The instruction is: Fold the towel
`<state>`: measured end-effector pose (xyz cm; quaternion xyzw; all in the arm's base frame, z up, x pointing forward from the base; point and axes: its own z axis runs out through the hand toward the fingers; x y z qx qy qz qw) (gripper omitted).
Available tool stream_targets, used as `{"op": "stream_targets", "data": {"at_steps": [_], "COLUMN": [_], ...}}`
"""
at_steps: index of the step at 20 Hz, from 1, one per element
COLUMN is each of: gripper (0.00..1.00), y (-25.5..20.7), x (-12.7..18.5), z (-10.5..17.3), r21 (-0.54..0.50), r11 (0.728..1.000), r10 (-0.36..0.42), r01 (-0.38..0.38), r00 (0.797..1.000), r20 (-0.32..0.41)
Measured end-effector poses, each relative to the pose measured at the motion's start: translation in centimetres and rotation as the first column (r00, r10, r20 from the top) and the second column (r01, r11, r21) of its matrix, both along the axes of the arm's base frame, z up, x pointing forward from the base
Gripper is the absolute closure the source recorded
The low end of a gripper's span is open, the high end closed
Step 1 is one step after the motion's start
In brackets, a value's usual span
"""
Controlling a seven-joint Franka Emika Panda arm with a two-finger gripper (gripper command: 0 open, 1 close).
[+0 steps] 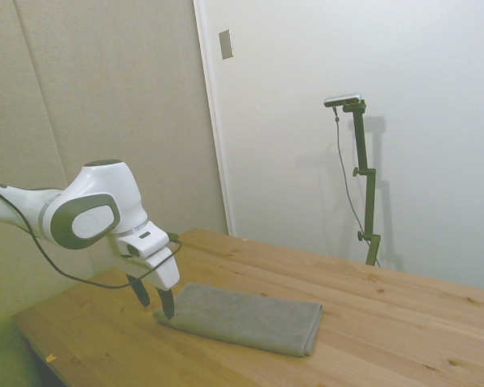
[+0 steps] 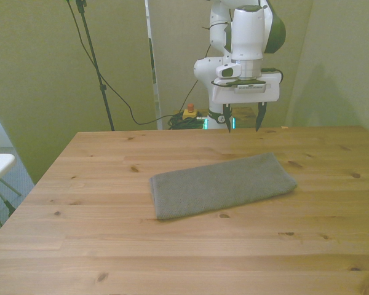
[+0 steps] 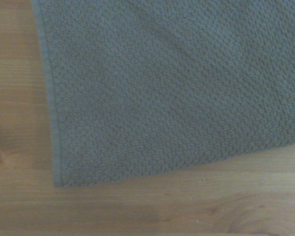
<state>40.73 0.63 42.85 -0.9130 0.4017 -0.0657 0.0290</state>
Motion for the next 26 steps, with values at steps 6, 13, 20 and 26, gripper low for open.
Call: {"op": "stream_targets", "data": {"at_steps": [6,13,20,26], "gripper": [0.00,0.00,0.00,0.00], "y": [1.5,7.6,13.4,14.4], "x": [1.2,3.7,4.2,4.9], "z": [0.0,-2.0,-4.9,-7.1], "r21": [0.008,-0.029,-0.208,-0.336], "r11": [0.999,0.999,0.978,0.942], "r10": [0.032,0.034,0.034,0.051], "r01": [-0.032,-0.033,-0.013,0.000], "r00": [0.999,0.999,0.995,0.989], "r20": [0.028,0.035,0.094,0.141]}}
